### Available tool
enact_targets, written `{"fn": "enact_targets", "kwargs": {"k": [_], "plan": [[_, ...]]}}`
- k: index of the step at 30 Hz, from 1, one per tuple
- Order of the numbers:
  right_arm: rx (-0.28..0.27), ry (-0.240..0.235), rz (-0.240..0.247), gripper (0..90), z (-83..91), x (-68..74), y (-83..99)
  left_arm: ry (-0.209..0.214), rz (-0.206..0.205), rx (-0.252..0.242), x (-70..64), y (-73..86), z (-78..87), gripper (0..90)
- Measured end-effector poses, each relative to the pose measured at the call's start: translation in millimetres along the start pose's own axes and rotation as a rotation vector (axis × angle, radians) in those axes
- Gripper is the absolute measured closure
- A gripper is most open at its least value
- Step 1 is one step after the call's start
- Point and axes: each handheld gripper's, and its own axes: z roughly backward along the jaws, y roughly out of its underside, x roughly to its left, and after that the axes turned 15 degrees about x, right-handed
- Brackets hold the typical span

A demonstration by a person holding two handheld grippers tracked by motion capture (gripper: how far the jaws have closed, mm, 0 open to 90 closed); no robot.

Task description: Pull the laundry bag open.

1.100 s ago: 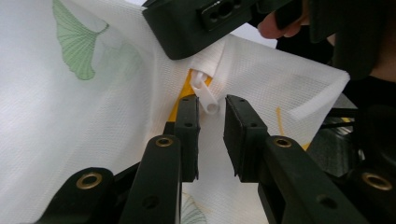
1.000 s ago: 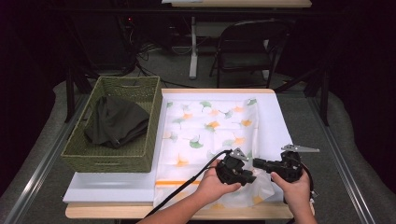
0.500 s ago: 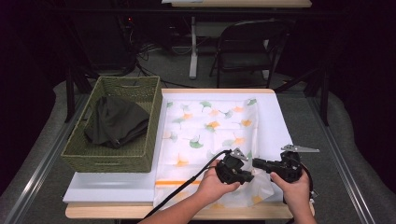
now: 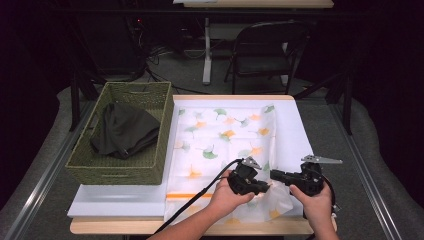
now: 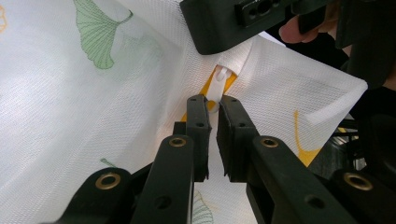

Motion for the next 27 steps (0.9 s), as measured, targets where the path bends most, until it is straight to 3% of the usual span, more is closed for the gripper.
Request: {"fn": "enact_targets", "kwargs": {"k": [5,11,15,16,18,27], "plan": [[-0.005,-0.005,-0.002,84.9,-0.1,0.1,0.3,-0.015,-0.011,-0.002,-0.9,-0.5,-0.5,82.9],[-0.004,-0.011,-0.002,85.0,-0.2,-0.1,0.3,0.019,-0.006,0.000,2.7,-2.1,-1.3,80.7],[-0.001,-0.008,0.001,85.0,-1.8,1.0,0.3,0.019,-0.017,0.010,3.8,-3.3,-2.2,79.9],[-0.001,-0.009,0.004,84.9,-2.5,1.4,0.3,-0.002,-0.015,0.020,3.0,-3.8,-2.0,79.7],[0.000,-0.006,0.004,84.9,-2.9,1.8,0.2,0.006,-0.025,0.013,2.8,-4.4,-3.0,79.7],[0.002,-0.008,0.003,84.9,-2.2,1.2,0.4,-0.101,-0.105,0.026,-7.6,-4.5,-2.6,83.8]]}}
